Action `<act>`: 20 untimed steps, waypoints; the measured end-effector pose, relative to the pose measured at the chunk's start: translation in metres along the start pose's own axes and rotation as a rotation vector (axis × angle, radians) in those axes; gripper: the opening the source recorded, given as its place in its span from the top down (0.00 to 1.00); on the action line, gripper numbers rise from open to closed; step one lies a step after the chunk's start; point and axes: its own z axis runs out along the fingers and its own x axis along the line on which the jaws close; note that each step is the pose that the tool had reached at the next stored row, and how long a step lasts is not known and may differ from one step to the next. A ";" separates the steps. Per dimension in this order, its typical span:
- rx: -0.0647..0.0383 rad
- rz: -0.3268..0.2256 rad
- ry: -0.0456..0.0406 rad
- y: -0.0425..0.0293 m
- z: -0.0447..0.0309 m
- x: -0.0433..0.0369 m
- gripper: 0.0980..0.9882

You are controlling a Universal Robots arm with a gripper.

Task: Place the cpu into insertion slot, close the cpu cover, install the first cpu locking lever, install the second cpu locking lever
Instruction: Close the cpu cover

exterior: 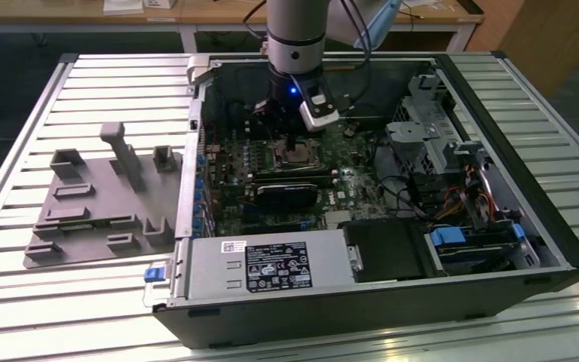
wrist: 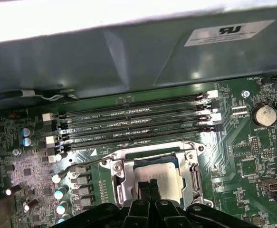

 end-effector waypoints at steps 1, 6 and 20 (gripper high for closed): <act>-0.001 -0.005 0.0000 -0.0005 0.0001 0.0001 0.99; -0.012 -0.025 0.0007 -0.0032 0.0001 0.0005 0.99; -0.036 -0.067 0.0032 -0.0136 0.0013 0.0010 0.99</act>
